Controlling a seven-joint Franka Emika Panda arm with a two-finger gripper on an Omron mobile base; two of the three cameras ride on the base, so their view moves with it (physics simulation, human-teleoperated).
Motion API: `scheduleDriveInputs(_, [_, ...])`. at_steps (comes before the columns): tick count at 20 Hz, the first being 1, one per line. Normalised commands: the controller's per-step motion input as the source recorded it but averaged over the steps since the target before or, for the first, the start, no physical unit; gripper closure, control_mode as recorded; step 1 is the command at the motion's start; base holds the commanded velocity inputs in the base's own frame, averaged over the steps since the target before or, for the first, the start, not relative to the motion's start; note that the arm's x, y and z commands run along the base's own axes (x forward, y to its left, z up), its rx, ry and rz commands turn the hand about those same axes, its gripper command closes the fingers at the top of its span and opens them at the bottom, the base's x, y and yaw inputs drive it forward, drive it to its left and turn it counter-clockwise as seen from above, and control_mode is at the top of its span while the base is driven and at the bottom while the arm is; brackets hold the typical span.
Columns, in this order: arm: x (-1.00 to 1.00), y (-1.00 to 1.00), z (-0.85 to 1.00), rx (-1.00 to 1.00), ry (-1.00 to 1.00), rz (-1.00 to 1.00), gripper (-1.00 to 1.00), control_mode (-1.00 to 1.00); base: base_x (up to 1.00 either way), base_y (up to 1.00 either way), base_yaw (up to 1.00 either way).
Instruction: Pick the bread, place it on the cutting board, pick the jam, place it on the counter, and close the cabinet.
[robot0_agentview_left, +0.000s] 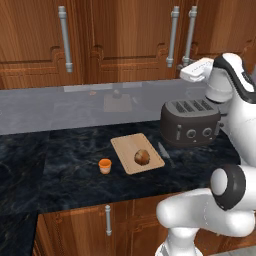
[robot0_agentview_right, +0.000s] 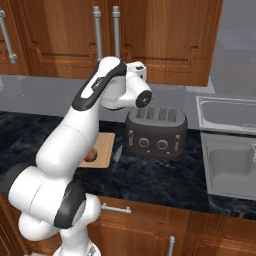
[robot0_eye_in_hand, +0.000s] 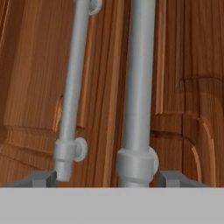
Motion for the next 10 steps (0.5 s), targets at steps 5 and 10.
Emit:
scheduleDriveInputs(5, [0.39,0.0,0.0,0.0,0.0,-0.03,-1.0,-1.0,0.0,0.0,0.0])
scheduleDriveInputs(10, [0.41,0.0,0.0,0.0,0.0,-0.04,-1.0,-1.0,0.0,0.0,0.0])
